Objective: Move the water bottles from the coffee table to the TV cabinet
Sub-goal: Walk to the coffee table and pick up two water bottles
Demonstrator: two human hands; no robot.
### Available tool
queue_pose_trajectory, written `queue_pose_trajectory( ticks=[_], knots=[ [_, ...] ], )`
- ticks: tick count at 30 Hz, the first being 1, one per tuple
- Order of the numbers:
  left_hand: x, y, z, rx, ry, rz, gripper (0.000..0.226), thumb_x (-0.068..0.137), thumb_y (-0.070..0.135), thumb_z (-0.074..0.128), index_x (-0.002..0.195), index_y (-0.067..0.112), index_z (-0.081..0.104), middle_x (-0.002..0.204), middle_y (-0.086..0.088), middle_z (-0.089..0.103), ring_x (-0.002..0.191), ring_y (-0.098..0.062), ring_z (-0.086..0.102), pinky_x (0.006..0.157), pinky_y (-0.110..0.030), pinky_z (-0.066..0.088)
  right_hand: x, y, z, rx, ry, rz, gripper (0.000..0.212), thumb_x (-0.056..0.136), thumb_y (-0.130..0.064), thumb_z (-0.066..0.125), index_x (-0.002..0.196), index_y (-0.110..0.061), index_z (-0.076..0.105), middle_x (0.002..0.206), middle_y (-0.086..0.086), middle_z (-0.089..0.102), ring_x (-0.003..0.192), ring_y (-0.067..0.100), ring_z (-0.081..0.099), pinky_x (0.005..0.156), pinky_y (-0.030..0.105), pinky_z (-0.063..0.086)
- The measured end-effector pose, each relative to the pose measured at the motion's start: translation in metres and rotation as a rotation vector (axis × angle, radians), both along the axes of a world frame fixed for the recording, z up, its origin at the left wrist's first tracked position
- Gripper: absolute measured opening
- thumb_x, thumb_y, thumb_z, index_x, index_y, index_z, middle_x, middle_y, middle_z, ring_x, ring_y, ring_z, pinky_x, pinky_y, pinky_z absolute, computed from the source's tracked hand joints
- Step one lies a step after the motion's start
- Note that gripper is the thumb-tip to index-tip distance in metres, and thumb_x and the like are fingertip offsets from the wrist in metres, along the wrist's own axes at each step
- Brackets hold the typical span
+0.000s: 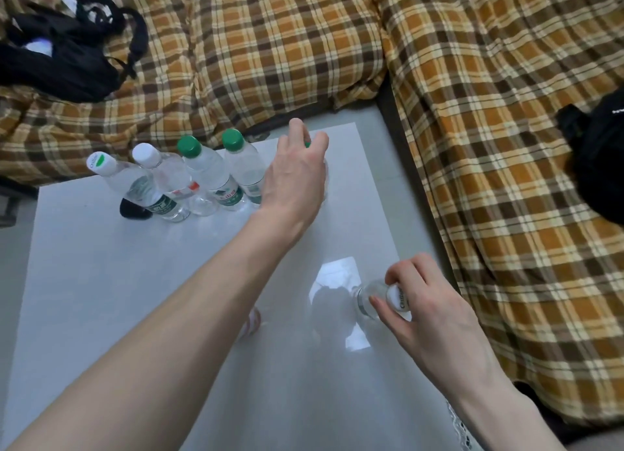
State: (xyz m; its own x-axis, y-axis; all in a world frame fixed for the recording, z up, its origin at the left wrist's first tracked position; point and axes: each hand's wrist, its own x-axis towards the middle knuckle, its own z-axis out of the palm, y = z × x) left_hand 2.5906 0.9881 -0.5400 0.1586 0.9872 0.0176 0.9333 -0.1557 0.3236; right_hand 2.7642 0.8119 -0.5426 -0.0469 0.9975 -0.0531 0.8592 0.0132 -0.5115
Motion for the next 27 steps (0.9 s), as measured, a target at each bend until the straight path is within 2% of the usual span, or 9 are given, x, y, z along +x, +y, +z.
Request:
queue_pose_trajectory(
  ticks=[5, 10, 15, 19, 21, 23, 27],
  knots=[
    [0.000, -0.016, -0.004, -0.095, -0.156, 0.010, 0.024, 0.096, 0.010, 0.066, 0.111, 0.005, 0.048, 0.113, -0.013, 0.043, 0.088, -0.036, 0.052, 0.080, -0.051, 0.050, -0.001, 0.000, 0.005, 0.014, -0.012, 0.007, 0.022, 0.090, -0.029, 0.073, 0.093, -0.022, 0.052, 0.095, -0.009, 0.046, 0.068, 0.013, 0.047, 0.049, 0.037, 0.049],
    [-0.002, -0.045, 0.014, -0.141, -0.205, 0.002, 0.025, 0.094, 0.008, 0.069, 0.107, 0.005, 0.048, 0.109, -0.014, 0.046, 0.087, -0.036, 0.052, 0.078, -0.047, 0.047, 0.002, -0.006, 0.033, 0.008, -0.021, 0.014, 0.019, 0.093, -0.029, 0.070, 0.096, -0.018, 0.054, 0.098, -0.006, 0.047, 0.073, 0.018, 0.051, 0.054, 0.041, 0.051],
    [-0.001, -0.101, 0.066, -0.134, -0.344, 0.036, 0.029, 0.092, 0.018, 0.075, 0.101, 0.010, 0.048, 0.102, -0.008, 0.047, 0.081, -0.030, 0.048, 0.073, -0.040, 0.042, 0.008, -0.024, 0.087, 0.039, -0.027, 0.030, 0.021, 0.091, -0.027, 0.072, 0.098, -0.017, 0.055, 0.099, -0.003, 0.048, 0.078, 0.020, 0.054, 0.056, 0.042, 0.052],
    [0.001, -0.165, 0.110, -0.197, -0.286, 0.030, 0.030, 0.096, 0.029, 0.070, 0.103, 0.010, 0.048, 0.103, -0.007, 0.048, 0.090, -0.029, 0.050, 0.073, -0.034, 0.037, 0.014, -0.041, 0.141, 0.052, 0.000, 0.005, 0.023, 0.088, -0.021, 0.076, 0.103, -0.013, 0.061, 0.100, 0.000, 0.053, 0.081, 0.022, 0.057, 0.060, 0.037, 0.051],
    [-0.002, -0.196, 0.130, -0.228, -0.288, 0.080, 0.031, 0.099, 0.035, 0.066, 0.102, 0.011, 0.045, 0.101, -0.007, 0.049, 0.093, -0.031, 0.051, 0.076, -0.037, 0.040, 0.017, -0.048, 0.166, 0.056, 0.016, 0.016, 0.026, 0.088, -0.019, 0.077, 0.108, -0.012, 0.062, 0.100, -0.001, 0.053, 0.082, 0.021, 0.057, 0.063, 0.034, 0.050],
    [-0.006, -0.223, 0.148, -0.227, -0.320, 0.153, 0.032, 0.101, 0.039, 0.062, 0.100, 0.013, 0.043, 0.095, -0.007, 0.052, 0.091, -0.032, 0.053, 0.077, -0.042, 0.044, 0.020, -0.055, 0.186, 0.065, 0.003, 0.062, 0.028, 0.087, -0.017, 0.077, 0.110, -0.012, 0.062, 0.101, -0.001, 0.053, 0.083, 0.022, 0.058, 0.064, 0.037, 0.051],
    [-0.016, -0.279, 0.184, -0.148, -0.334, 0.316, 0.035, 0.101, 0.044, 0.059, 0.097, 0.015, 0.041, 0.085, -0.003, 0.054, 0.077, -0.030, 0.053, 0.065, -0.040, 0.042, 0.024, -0.078, 0.220, 0.090, 0.014, 0.184, 0.027, 0.088, -0.017, 0.076, 0.110, -0.012, 0.062, 0.103, -0.001, 0.054, 0.085, 0.021, 0.058, 0.067, 0.039, 0.053]
  ],
)
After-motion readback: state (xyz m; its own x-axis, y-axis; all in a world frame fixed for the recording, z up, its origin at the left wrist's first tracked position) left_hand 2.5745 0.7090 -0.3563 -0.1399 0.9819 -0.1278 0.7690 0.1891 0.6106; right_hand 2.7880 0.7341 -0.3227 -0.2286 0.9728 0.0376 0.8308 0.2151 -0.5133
